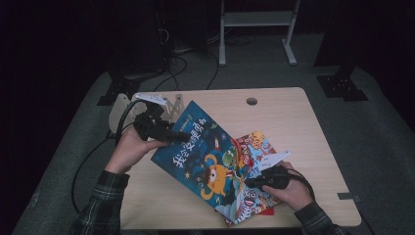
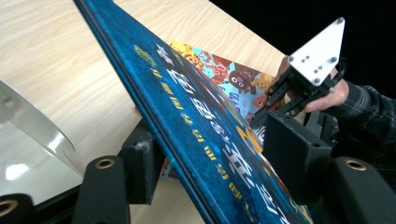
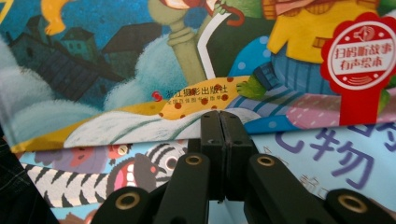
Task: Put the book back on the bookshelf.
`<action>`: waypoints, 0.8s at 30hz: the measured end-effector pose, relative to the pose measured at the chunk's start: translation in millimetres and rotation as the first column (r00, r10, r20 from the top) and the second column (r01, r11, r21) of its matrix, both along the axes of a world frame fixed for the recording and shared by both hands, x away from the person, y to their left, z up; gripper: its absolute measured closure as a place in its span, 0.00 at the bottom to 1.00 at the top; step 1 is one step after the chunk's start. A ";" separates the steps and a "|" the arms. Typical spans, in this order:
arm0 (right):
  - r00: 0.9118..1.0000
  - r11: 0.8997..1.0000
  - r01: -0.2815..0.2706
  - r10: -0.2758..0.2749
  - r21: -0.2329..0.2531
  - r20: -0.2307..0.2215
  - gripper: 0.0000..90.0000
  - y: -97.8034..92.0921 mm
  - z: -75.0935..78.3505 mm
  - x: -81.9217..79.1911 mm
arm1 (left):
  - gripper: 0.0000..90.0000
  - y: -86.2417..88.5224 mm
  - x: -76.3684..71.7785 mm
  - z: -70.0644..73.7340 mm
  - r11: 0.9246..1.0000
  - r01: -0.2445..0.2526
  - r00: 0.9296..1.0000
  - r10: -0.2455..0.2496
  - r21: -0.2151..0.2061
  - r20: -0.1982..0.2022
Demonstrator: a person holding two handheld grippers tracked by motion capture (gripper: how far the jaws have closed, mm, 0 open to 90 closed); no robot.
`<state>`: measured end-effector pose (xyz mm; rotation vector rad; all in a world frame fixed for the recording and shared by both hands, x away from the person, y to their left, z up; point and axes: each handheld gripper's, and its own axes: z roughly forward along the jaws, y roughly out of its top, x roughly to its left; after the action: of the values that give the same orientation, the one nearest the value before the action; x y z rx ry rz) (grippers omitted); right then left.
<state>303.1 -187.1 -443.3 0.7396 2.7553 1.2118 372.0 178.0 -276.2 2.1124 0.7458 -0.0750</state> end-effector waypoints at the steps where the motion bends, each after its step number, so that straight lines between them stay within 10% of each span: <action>1: 1.000 1.000 -0.002 0.002 0.000 -0.002 0.98 0.7 0.0 -0.3 | 0.45 -1.0 2.3 1.8 1.000 0.004 1.000 -0.004 0.005 0.004; 24: 0.999 0.998 -0.052 0.052 0.020 0.001 0.97 20.5 -0.9 -4.1 | 0.73 -17.7 29.1 32.5 0.992 0.027 0.999 -0.024 0.123 -0.021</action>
<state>299.0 -166.6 -444.1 0.6736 2.7823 1.2503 401.1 160.3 -243.7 2.2419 0.7519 -0.0649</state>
